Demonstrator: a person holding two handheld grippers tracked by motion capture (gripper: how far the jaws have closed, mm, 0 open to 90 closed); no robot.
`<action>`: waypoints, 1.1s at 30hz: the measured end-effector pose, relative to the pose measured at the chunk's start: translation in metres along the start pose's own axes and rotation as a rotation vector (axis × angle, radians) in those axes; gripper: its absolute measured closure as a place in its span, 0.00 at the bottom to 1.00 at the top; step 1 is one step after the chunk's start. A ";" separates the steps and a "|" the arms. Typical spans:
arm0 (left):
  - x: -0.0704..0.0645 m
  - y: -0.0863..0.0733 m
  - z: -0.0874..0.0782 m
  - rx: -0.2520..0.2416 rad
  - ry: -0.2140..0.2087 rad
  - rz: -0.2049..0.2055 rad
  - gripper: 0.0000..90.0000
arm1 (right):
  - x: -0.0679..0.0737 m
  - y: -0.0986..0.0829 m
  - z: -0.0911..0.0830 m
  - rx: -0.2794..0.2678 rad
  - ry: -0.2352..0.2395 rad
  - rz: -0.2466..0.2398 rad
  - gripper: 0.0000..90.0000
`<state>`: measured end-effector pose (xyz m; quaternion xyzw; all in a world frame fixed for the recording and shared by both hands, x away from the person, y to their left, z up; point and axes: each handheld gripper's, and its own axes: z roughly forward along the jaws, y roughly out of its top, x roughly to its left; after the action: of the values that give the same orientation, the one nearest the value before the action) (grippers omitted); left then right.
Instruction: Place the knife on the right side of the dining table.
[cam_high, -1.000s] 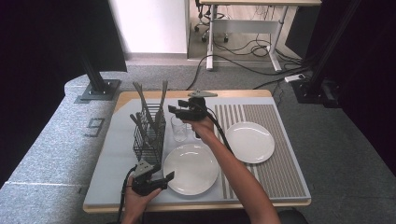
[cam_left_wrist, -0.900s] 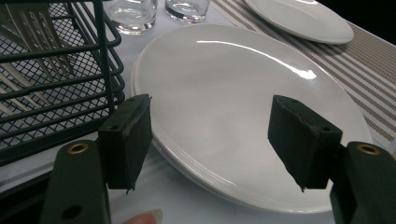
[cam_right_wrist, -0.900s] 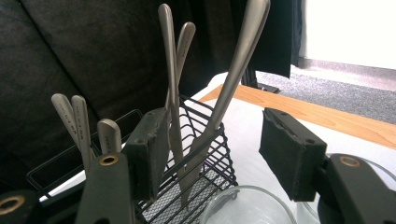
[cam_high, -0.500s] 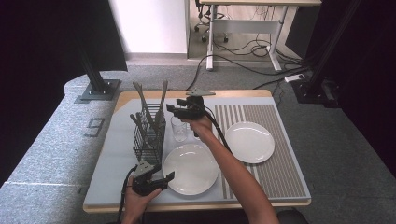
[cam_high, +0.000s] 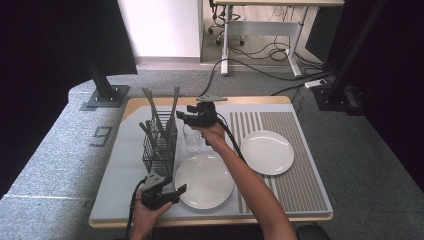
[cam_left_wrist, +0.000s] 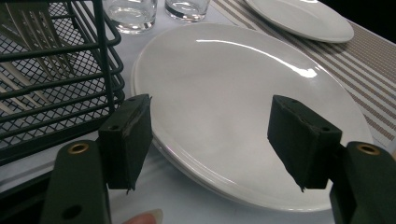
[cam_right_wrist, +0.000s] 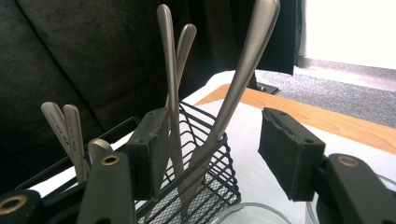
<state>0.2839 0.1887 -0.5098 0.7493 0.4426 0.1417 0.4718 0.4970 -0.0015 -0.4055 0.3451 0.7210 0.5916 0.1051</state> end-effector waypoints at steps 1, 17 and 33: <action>0.000 0.000 0.000 -0.001 -0.001 0.001 0.34 | 0.000 0.000 0.000 0.000 -0.002 0.002 0.47; 0.000 0.001 -0.001 -0.006 -0.005 0.002 0.34 | -0.001 0.005 0.014 0.014 -0.009 -0.009 0.48; -0.002 0.001 -0.001 -0.010 -0.009 0.003 0.35 | -0.002 0.009 0.021 0.010 -0.019 -0.018 0.48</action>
<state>0.2828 0.1872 -0.5084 0.7482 0.4386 0.1415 0.4773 0.5139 0.0143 -0.4032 0.3447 0.7261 0.5836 0.1154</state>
